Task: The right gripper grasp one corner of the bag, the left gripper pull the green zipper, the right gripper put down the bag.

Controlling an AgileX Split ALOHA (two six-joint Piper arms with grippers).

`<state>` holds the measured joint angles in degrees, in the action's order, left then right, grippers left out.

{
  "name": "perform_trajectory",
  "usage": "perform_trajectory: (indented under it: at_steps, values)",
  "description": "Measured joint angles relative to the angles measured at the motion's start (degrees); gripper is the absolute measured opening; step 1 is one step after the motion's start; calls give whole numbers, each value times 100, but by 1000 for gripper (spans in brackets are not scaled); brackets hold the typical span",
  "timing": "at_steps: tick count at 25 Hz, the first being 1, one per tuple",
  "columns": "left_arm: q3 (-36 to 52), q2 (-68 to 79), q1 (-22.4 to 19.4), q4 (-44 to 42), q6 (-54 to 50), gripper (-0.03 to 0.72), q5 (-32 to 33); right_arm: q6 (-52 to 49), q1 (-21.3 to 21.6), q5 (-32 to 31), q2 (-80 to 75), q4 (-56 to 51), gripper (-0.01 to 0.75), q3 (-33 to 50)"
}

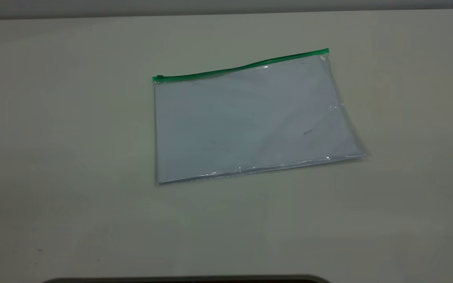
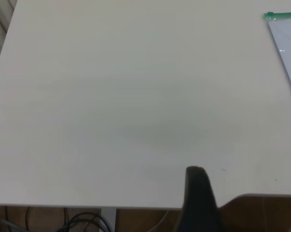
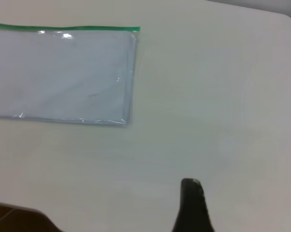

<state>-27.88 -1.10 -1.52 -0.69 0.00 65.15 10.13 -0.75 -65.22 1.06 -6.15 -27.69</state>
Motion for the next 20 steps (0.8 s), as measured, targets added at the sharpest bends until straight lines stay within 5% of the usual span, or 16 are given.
perform_trajectory:
  at_steps: [20]
  values:
    - [0, 0, 0, 0, 0, 589, 0, -71, 0, 6, 0, 85, 589, 0]
